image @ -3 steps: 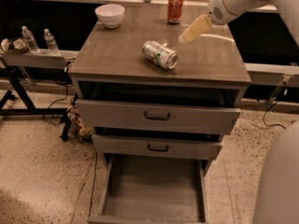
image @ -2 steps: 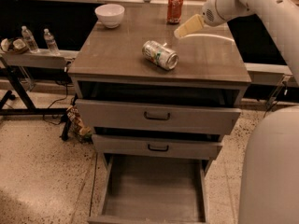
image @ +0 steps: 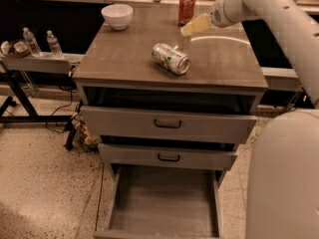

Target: Place coke can into bottom drawer

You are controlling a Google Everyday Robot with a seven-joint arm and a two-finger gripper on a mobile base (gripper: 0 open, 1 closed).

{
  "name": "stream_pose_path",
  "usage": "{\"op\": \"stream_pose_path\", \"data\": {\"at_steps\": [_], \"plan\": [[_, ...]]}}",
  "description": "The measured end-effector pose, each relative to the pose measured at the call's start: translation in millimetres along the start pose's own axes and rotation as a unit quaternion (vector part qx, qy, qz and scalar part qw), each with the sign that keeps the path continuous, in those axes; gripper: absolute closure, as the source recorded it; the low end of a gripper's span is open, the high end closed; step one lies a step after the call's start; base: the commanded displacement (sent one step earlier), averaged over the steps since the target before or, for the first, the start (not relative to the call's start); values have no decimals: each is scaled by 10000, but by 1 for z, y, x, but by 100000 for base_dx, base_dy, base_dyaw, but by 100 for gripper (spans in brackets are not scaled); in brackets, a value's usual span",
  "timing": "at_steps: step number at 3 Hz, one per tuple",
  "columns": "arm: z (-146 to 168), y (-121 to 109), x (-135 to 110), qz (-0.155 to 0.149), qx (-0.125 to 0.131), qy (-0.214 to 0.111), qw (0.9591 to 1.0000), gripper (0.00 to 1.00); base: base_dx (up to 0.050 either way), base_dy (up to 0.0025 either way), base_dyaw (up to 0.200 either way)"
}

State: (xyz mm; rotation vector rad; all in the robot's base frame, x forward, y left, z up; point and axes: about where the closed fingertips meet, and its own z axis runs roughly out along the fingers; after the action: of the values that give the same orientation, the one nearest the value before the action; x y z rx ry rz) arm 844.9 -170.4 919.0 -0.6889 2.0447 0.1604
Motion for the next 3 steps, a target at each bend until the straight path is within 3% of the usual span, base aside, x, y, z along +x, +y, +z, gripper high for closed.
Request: {"op": "stream_pose_path", "data": {"at_steps": [1,2,3], "plan": [[40,-16,-17,632,262,-487,9965,0,0,0,0],[67,-31,-33,1123,450,-868,9889,0,0,0,0],[99,-41,-47,1340,759,-1145,9814,0,0,0,0]]}}
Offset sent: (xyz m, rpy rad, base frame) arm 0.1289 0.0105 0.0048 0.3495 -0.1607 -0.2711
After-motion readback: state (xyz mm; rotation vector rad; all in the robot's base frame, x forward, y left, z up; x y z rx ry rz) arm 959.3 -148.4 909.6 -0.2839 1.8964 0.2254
